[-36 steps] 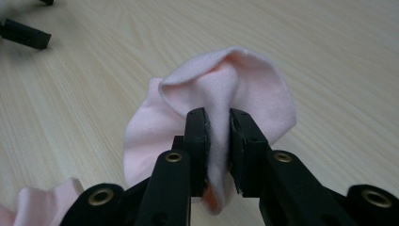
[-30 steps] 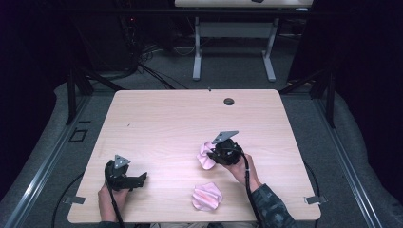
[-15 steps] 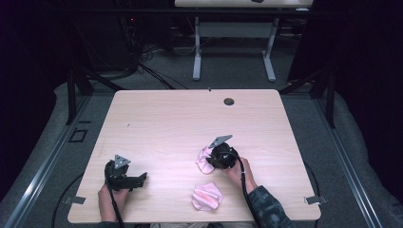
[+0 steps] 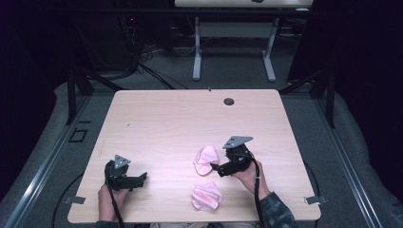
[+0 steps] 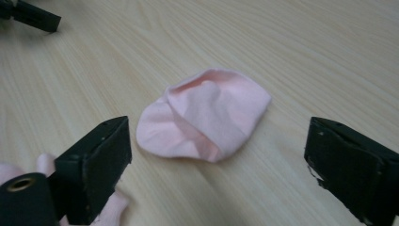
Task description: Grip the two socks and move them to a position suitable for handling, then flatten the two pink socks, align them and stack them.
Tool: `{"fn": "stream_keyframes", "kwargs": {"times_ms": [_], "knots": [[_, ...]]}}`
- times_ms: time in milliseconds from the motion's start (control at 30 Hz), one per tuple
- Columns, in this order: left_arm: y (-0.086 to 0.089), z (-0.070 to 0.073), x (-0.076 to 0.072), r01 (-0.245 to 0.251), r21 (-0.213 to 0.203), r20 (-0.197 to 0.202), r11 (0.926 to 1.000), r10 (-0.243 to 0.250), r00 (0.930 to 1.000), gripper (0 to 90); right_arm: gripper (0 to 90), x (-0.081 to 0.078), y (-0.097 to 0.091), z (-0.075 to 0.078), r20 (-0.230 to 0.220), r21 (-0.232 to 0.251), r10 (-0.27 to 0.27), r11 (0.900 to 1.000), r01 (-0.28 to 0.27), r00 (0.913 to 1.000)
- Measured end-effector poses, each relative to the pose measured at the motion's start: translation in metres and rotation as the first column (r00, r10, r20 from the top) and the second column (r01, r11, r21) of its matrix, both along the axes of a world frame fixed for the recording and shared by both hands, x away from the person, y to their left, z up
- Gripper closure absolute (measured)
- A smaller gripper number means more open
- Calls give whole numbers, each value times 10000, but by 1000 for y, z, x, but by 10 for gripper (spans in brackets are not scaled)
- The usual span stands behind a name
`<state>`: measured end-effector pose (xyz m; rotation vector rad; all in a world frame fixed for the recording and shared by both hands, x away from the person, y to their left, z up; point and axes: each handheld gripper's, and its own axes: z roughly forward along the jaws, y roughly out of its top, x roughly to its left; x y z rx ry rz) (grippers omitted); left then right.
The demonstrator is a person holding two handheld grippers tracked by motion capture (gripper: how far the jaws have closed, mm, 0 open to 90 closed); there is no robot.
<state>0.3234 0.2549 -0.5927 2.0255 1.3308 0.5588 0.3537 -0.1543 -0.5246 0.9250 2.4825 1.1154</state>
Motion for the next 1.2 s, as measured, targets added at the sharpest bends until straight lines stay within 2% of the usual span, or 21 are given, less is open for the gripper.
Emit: {"fn": "stream_keyframes", "kwargs": {"times_ms": [167, 300, 333, 367, 400, 433, 500, 567, 600, 667, 700, 767, 867, 900, 1000, 1033, 1067, 1100, 1133, 1167, 1200], "knots": [[-1, 0, 0, 63, -23, 2, 10000, -63, 10000, 4, 60, -14, -12, 6, 227, 78, -25, 10000, 23, 9997], [-3, 3, -3, -17, 125, -325, 9999, 21, 9995, 3, 72, -27, -22, 10, 336, 50, -32, 10000, 30, 9994], [-3, 5, -6, -230, -101, -457, 9997, 225, 9987, 3, 72, -29, -23, 11, 377, 58, -76, 10000, 74, 9993], [-3, 5, -6, -230, -101, -457, 9997, 225, 9987, 3, 72, -31, -23, 11, 363, 92, -53, 9999, 50, 9993], [-4, 9, -11, -244, -617, -477, 9978, 215, 9986, 3, 72, -32, -24, 11, 363, 72, -55, 10000, 53, 9993], [-4, 9, -11, -244, -617, -477, 9978, 215, 9986, 3, 74, -33, -23, 10, 366, 101, -112, 9999, 108, 9993], [-15, 20, -23, -87, -1157, -242, 9932, 59, 9997, 6, 76, -35, -22, 8, 281, 43, 30, 10000, -31, 9996], [-18, 22, -26, 20, -1270, -162, 9919, -41, 9999, 9, 83, -38, -21, 5, 244, -113, 48, 9999, -45, 9997], [-32, 30, -34, 458, -1500, -74, 9876, -475, 9988, 10, 90, -39, -20, 2, 168, -194, 90, 9998, -87, 9998], [-47, 36, -42, 975, -1441, 11, 9847, -984, 9951, 10, 100, -41, -19, 0, 107, -184, 107, 9998, -105, 9999], [-47, 36, -42, 975, -1441, 11, 9847, -984, 9951, 11, 100, -41, -19, 0, 107, -184, 107, 9998, -105, 9999], [-60, 41, -48, 1347, -1503, 98, 9794, -1347, 9908, 15, 107, -42, -19, -1, 47, -195, 105, 9998, -104, 9999], [-83, 45, -56, 1980, -1560, 228, 9677, -1969, 9802, 37, 141, -43, -19, -4, -57, -213, 170, 9996, -171, 9998], [-83, 45, -56, 1980, -1560, 228, 9677, -1969, 9802, 46, 141, -43, -19, -4, -57, -213, 170, 9996, -171, 9998], [-103, 41, -63, 2670, -1648, 118, 9495, -2688, 9631, 135, 193, -43, -15, -9, -237, -253, 241, 9994, -247, 9994], [-103, 41, -63, 2670, -1648, 118, 9495, -2688, 9631, 158, 211, -43, -13, -10, -311, -221, 331, 9992, -338, 9990], [-110, 39, -67, 2921, -1864, 24, 9380, -2969, 9549, 178, 253, -44, -11, -12, -374, -260, 410, 9988, -419, 9985], [-110, 39, -67, 2921, -1864, 24, 9380, -2969, 9549, 215, 253, -44, -11, -12, -374, -260, 410, 9988, -419, 9985], [-118, 35, -68, 3201, -2172, -185, 9221, -3318, 9432, 253, 282, -45, -5, -15, -460, -382, 601, 9974, -619, 9971], [-118, 35, -68, 3201, -2172, -185, 9221, -3318, 9432, 265, 282, -45, -5, -15, -460, -382, 601, 9974, -619, 9971], [-122, 34, -69, 3317, -2311, -285, 9146, -3472, 9374, 265, 304, -44, -2, -17, -582, -423, 837, 9954, -863, 9948]]}}
